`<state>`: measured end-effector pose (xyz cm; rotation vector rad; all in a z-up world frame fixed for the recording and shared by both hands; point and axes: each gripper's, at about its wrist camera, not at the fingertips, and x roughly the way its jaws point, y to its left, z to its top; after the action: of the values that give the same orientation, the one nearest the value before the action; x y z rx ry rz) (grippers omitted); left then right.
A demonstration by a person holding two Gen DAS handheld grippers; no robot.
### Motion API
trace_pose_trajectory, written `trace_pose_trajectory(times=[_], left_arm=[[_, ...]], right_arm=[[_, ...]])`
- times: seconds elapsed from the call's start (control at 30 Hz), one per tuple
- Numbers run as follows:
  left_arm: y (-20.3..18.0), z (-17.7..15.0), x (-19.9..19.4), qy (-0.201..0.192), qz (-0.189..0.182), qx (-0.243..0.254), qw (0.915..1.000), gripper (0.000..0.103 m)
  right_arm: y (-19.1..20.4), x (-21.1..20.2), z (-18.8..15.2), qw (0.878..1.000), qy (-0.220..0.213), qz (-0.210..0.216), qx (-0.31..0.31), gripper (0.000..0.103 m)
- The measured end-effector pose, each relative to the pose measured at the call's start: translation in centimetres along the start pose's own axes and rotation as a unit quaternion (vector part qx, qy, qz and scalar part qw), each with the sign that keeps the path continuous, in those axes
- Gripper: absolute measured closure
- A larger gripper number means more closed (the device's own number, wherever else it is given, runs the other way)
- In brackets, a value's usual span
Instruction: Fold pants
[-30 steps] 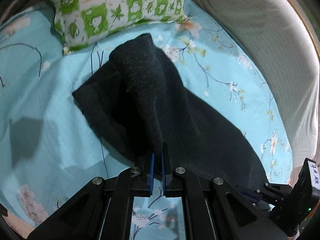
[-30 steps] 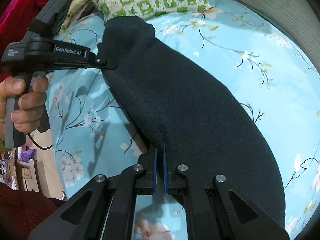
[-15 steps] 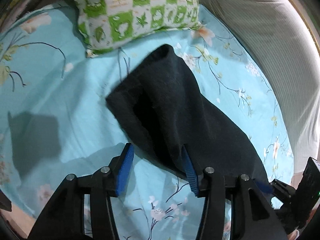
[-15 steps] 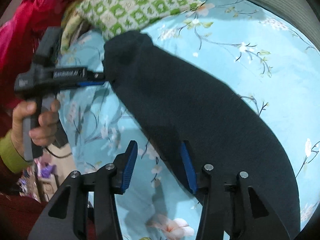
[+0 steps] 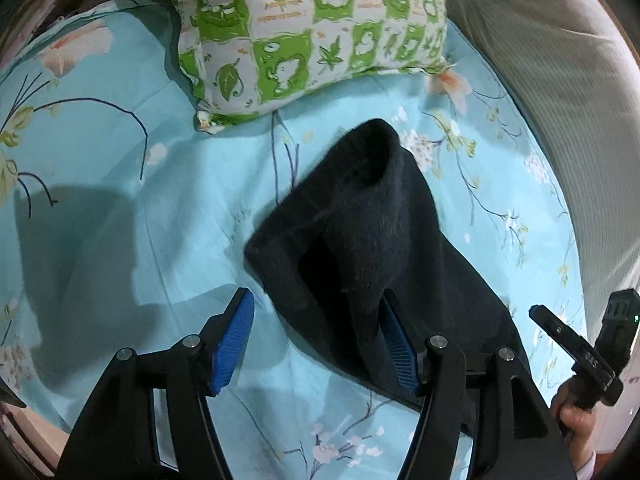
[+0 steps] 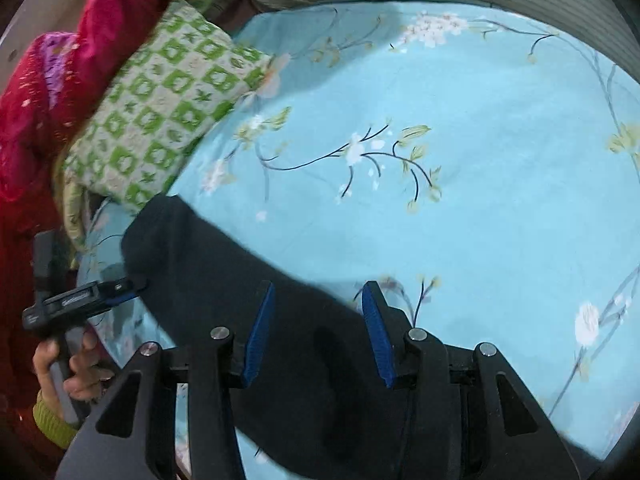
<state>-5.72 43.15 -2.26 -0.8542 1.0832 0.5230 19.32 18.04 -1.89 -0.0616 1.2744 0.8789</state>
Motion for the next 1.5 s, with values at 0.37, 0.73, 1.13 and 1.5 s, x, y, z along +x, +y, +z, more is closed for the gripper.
trace_pose_trajectory(times=[0.37,0.73,1.13,1.5], left_arm=[[1.0,-0.5,2.7,0.010,0.016,0.003,0.9998,0.036],[-1.3,-0.2,0.5,-0.032,-0.025,0.055,0.9977,0.085],[-3.7,-2.0,-4.9,-0.095,-0.015,0.169,0.9809,0.086],[-5.6,-3.4,2.4,-0.074,0.160,0.300,0.9377,0.068]], right_arm=[[2.1,6.6,-0.7,0.994,0.077,-0.014,-0.072,0.055],[3.4,2.8,-1.5,0.994,0.035,-0.016,-0.101,0.084],[5.5,0.7,-1.0,0.990,-0.038,-0.062,-0.119,0.085],[3.4,4.3,-0.9,0.994,-0.008,-0.093,-0.049,0.064]])
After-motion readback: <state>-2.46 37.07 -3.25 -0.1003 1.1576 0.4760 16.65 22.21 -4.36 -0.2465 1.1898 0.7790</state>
